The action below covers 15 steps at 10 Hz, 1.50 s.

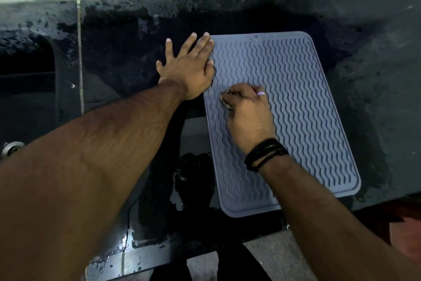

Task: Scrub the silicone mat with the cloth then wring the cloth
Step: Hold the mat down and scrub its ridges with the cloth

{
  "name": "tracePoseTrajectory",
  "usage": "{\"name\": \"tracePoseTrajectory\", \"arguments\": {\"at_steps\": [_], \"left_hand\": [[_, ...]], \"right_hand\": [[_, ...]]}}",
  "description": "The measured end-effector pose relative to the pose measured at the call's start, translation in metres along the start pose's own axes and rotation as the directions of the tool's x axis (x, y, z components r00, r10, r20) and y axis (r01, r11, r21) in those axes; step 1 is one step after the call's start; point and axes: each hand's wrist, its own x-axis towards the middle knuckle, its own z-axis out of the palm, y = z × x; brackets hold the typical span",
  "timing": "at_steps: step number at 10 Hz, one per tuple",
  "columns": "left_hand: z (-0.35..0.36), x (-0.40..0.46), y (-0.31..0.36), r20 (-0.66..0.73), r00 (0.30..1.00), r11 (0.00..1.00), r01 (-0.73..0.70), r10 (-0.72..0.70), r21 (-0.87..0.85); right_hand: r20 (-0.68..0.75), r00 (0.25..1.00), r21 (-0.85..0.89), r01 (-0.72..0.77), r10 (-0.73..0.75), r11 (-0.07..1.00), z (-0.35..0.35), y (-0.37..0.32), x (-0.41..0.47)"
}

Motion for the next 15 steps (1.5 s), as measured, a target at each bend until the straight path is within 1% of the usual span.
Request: {"name": "tracePoseTrajectory", "arguments": {"at_steps": [1,2,3,4,5,6,7,8,9,10,11,12,14,15], "left_hand": [[-0.001,0.000,0.000,-0.001,1.000,1.000,-0.013,0.013,-0.001],[0.000,-0.001,0.000,-0.003,1.000,1.000,-0.009,0.009,0.007],[0.001,0.000,0.001,0.002,1.000,1.000,-0.008,0.008,0.008],[0.000,0.000,0.000,-0.003,1.000,1.000,-0.009,0.009,0.003],[-0.001,-0.001,0.001,0.001,1.000,1.000,0.000,0.000,-0.018],[-0.001,-0.002,0.001,-0.003,1.000,1.000,0.004,-0.004,-0.016],[-0.001,-0.001,0.001,-0.002,1.000,1.000,-0.014,0.014,-0.005],[-0.001,0.001,0.000,0.003,1.000,1.000,-0.008,0.008,-0.002],[-0.001,0.001,-0.001,0.014,1.000,1.000,-0.009,0.009,-0.012],[0.000,0.001,-0.001,0.014,1.000,1.000,-0.007,0.008,-0.012],[0.001,0.002,-0.001,0.013,1.000,1.000,-0.018,0.018,-0.007],[0.001,0.002,-0.002,0.007,1.000,1.000,-0.026,0.026,0.006],[0.001,0.001,-0.002,0.002,1.000,1.000,-0.027,0.027,0.001],[0.001,0.001,-0.001,0.011,1.000,1.000,-0.019,0.019,0.002]], "right_hand": [[-0.036,0.999,0.036,0.000,0.001,0.999,0.001,0.002,-0.029],[-0.038,0.999,0.051,-0.003,0.005,0.999,0.002,0.004,-0.027],[-0.033,0.999,0.031,-0.020,0.021,0.999,0.001,0.001,-0.009],[-0.028,0.999,0.013,-0.023,0.023,1.000,0.002,-0.001,-0.015],[-0.043,0.999,0.010,-0.002,0.002,1.000,0.003,0.002,-0.042],[-0.018,1.000,0.030,0.003,-0.002,1.000,0.001,0.005,-0.041],[0.004,1.000,0.010,-0.002,0.002,1.000,0.000,0.002,-0.022],[-0.009,1.000,0.015,-0.001,0.001,1.000,0.000,0.001,-0.028],[-0.010,1.000,0.023,0.002,-0.002,1.000,0.000,0.005,-0.059],[-0.007,1.000,0.045,-0.003,0.004,0.999,-0.001,0.006,-0.062],[0.006,1.000,0.023,-0.008,0.007,1.000,-0.003,0.001,-0.044],[-0.011,1.000,0.030,-0.020,0.020,0.999,-0.004,-0.002,-0.046],[-0.046,0.999,0.057,0.006,-0.003,0.998,-0.008,0.003,-0.091],[0.017,1.000,0.050,-0.021,0.020,0.999,-0.008,0.001,-0.074]]}}
